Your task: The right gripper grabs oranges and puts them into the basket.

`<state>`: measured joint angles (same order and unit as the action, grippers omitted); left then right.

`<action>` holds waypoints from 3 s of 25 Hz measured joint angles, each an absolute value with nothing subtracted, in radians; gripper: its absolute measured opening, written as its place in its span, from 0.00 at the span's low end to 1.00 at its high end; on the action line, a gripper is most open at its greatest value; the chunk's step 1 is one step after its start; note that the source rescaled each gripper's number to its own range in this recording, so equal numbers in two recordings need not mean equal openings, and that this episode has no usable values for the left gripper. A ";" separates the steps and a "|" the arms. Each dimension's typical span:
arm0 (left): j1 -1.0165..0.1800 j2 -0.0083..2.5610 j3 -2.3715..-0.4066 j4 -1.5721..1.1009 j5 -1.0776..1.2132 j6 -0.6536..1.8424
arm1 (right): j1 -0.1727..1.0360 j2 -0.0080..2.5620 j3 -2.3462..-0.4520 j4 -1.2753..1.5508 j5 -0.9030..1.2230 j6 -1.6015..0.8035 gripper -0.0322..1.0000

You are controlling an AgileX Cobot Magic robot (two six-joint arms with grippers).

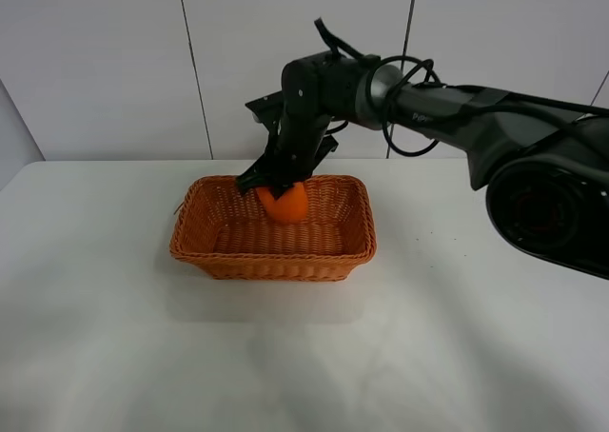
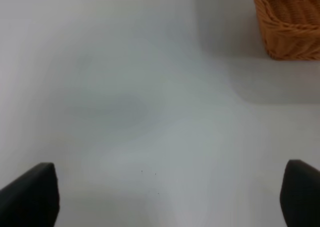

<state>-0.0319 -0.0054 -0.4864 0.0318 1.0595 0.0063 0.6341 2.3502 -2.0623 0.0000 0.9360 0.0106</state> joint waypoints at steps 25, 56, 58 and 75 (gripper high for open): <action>-0.032 -0.005 -0.486 0.032 1.060 0.006 | 0.542 2.325 -2.368 -0.024 1.219 0.000 1.00; -0.032 -0.005 -0.486 0.032 1.060 0.006 | 0.054 2.086 -2.061 0.014 1.218 0.000 1.00; -0.032 -0.005 -0.486 0.032 1.060 0.006 | 0.054 1.989 -1.944 0.014 1.218 0.000 1.00; -0.032 -0.005 -0.486 0.032 1.060 0.006 | 0.054 0.834 -0.835 0.037 1.187 -0.012 1.00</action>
<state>-0.0319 -0.0054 -0.4864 0.0318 1.0595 0.0063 0.0535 0.8340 -0.8353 0.0368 1.1869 -0.0120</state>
